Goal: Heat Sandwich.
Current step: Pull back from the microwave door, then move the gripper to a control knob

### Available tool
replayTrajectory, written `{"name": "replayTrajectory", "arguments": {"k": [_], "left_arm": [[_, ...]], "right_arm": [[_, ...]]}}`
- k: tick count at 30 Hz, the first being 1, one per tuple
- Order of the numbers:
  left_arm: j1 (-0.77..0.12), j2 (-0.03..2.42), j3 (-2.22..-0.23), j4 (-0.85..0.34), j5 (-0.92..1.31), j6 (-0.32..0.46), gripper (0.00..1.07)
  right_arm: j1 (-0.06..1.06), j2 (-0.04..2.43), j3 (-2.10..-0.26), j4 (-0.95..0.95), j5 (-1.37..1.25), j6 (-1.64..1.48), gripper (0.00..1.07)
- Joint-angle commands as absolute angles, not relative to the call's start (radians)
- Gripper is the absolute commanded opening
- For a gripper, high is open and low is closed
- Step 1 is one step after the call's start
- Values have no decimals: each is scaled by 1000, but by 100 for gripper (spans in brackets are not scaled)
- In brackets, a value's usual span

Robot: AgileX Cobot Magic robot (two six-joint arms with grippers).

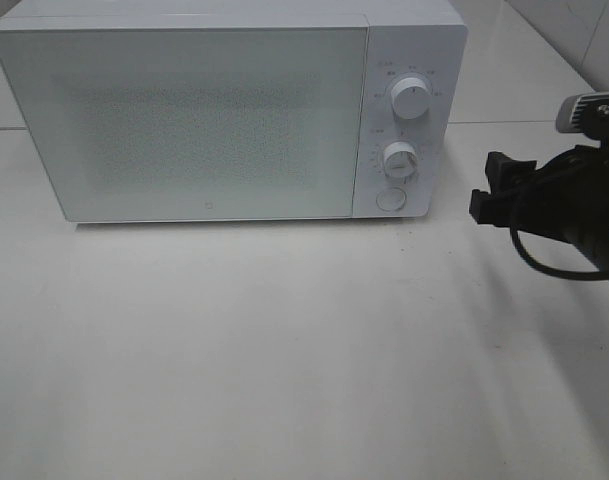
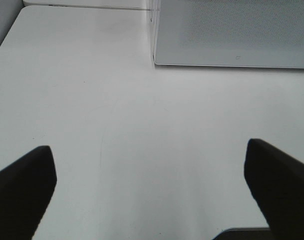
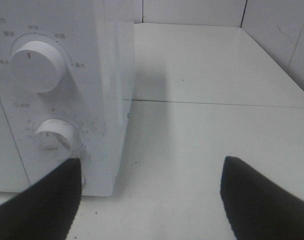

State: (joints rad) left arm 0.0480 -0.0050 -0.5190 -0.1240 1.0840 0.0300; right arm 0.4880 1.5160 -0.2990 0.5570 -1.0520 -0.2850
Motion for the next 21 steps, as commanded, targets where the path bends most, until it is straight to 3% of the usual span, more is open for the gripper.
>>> {"name": "replayTrajectory", "arguments": {"k": [1,8,21], "left_arm": [[47,-28,-515,-126,1070,29,98],[47,-28,-515,-126,1070,29,98],[47,-28,-515,-126,1070,29,98]], "right_arm": [[548,1553,-296,587,-1118,-300,74],[662,1640,-343,708,-1139,-305,74],[735,1713,-394,761,-1137,-311,74]]}}
